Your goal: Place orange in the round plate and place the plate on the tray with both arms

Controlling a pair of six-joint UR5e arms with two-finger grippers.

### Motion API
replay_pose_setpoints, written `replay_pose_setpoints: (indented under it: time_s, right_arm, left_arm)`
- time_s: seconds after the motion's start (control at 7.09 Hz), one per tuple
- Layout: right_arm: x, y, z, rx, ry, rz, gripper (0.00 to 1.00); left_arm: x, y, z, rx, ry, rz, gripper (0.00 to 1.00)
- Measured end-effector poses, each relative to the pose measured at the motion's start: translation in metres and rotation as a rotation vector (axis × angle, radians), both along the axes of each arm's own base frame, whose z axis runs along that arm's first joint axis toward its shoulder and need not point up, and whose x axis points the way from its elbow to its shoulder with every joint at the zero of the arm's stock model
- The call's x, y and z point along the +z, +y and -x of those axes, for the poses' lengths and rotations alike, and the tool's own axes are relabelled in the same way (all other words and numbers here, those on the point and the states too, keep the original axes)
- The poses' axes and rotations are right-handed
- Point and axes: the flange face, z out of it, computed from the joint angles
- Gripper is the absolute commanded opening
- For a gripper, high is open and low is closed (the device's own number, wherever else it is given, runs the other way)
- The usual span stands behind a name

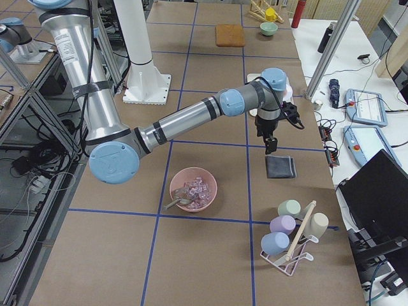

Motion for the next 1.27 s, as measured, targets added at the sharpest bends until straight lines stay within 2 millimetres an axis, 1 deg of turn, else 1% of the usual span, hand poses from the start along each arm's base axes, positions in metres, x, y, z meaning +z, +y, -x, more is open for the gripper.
replay_pose_setpoints:
  time_s: [0.14, 0.28, 0.42, 0.56, 0.71, 0.99, 1.13, 1.27]
  right_arm:
    - [0.038, 0.019, -0.031, -0.036, 0.008, 0.025, 1.0]
    - [0.073, 0.042, -0.052, -0.043, 0.013, 0.058, 1.0]
    - [0.103, 0.064, -0.065, -0.038, 0.017, 0.102, 1.0]
    - [0.128, 0.079, -0.069, -0.033, 0.018, 0.15, 1.0]
    - [0.145, 0.086, -0.071, -0.031, 0.02, 0.183, 1.0]
    - [0.169, 0.094, -0.072, -0.03, 0.022, 0.228, 1.0]
    - [0.176, 0.096, -0.072, -0.034, 0.023, 0.235, 1.0]
    - [0.177, 0.097, -0.073, -0.036, 0.027, 0.23, 1.0]
  left_arm:
    - [0.0, 0.0, 0.0, -0.001, 0.001, 0.0, 0.98]
    - [0.0, 0.0, 0.001, -0.001, 0.002, 0.0, 0.98]
    - [0.001, 0.001, 0.002, -0.002, 0.003, 0.001, 0.98]
    - [0.001, 0.002, 0.002, -0.003, 0.004, 0.002, 0.98]
    - [0.002, 0.002, 0.002, -0.003, 0.004, 0.004, 0.98]
    - [0.004, 0.003, 0.002, -0.003, 0.004, 0.005, 0.98]
    - [0.004, 0.003, 0.002, -0.002, 0.004, 0.006, 0.98]
    - [0.004, 0.003, 0.002, -0.002, 0.004, 0.006, 0.98]
